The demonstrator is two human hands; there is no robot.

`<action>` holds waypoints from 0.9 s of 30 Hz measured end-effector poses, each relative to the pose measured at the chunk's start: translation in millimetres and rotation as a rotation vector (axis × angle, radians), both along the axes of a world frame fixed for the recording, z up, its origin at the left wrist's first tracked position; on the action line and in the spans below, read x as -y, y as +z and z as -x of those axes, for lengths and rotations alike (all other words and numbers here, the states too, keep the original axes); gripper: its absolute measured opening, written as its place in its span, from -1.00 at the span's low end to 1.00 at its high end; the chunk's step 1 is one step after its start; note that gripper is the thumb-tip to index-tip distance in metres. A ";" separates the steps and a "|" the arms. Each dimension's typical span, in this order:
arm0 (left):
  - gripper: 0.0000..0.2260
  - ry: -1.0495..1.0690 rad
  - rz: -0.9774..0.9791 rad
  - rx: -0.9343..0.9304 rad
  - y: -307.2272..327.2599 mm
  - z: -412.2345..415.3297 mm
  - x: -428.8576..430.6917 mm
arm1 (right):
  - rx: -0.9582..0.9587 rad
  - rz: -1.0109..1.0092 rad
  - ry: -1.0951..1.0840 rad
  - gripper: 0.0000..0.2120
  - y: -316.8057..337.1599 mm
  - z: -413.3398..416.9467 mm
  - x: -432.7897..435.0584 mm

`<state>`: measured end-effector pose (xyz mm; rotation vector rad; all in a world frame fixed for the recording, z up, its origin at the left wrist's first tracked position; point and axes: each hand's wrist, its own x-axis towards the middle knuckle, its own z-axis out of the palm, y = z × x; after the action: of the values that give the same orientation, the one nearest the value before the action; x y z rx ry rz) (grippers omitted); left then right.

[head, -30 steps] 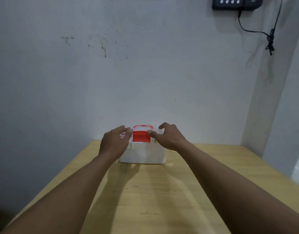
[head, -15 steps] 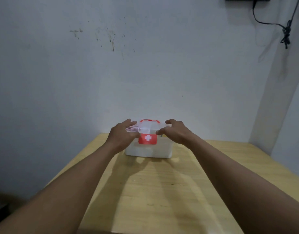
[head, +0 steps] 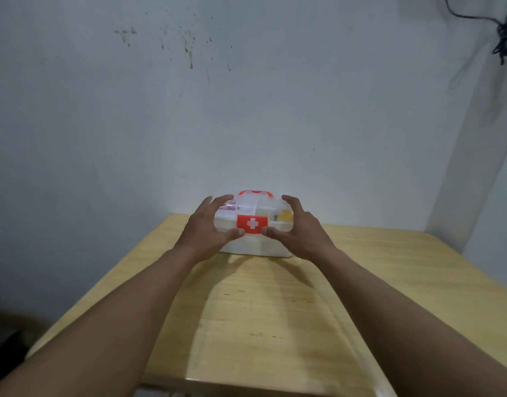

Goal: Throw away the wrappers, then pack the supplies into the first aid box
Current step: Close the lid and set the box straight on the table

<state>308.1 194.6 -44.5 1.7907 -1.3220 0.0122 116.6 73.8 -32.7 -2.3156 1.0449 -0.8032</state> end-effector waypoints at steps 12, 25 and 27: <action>-0.17 -0.012 0.049 -0.090 -19.0 -9.1 -4.4 | 0.036 -0.013 0.044 -0.01 -11.3 9.1 1.1; -0.17 -0.068 0.082 -0.151 -10.9 17.7 23.2 | 0.069 -0.028 0.033 -0.06 -0.6 43.0 21.0; -0.17 -0.068 0.079 -0.145 -9.6 31.4 35.9 | 0.067 -0.038 -0.001 -0.06 3.1 54.9 27.6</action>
<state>276.7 158.7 -54.1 1.6480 -1.2613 -0.0998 61.7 46.2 -29.7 -2.2406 1.0239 -0.8488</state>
